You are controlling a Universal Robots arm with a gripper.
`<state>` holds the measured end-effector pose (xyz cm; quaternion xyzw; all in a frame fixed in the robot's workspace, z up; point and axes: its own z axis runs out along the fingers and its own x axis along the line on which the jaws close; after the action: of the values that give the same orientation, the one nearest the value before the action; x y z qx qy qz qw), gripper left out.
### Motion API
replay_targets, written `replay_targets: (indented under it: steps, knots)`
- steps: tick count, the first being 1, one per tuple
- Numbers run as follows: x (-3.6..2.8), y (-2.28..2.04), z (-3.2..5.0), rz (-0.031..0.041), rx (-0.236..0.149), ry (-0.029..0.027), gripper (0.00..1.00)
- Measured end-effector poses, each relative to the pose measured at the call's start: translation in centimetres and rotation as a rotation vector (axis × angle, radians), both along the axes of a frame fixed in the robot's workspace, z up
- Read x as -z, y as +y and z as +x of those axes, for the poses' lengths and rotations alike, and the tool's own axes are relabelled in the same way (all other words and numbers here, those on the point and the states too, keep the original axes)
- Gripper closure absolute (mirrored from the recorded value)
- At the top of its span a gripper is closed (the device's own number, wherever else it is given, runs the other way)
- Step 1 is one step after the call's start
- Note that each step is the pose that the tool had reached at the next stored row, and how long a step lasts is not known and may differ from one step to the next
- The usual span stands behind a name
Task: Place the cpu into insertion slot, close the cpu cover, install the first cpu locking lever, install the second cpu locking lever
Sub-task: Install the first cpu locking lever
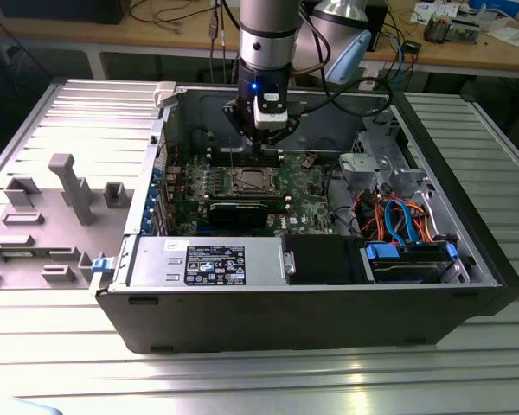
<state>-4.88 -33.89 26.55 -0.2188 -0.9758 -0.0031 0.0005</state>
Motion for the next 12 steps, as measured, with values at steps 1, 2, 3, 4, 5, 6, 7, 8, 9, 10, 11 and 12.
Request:
replay_targets:
  steps: [1, 2, 3, 4, 5, 6, 7, 8, 9, 10, 11, 12]
  knots:
    - [0.00, 0.00, 0.00, 0.0000, 0.000, 0.0000, 0.89]
    - [0.00, 0.00, 0.00, 0.0000, 0.000, 0.0000, 0.89]
    - [0.00, 0.00, 0.00, -0.0001, 0.000, 0.0001, 0.89]
    - [0.00, 0.00, 0.00, 0.0000, 0.000, 0.0000, 0.89]
    - [0.00, 0.00, 0.00, -0.0001, 0.000, 0.0000, 0.89]
    - [0.00, 0.00, 0.00, -0.0001, 0.000, 0.0000, 0.89]
    - [0.00, 0.00, 0.00, 0.0000, 0.000, 0.0000, 0.89]
    - [0.00, 0.00, 0.00, 0.0000, 0.000, 0.0000, 0.89]
    - [0.00, 0.00, 0.00, 0.0000, 0.000, 0.0000, 0.89]
    - [0.00, 0.00, 0.00, -0.0001, -0.001, -0.0001, 0.89]
    - [0.00, 0.00, -0.01, 0.0000, -0.003, 0.0000, 0.89]
    - [0.00, 0.00, -0.02, 0.0000, -0.009, 0.0000, 0.89]
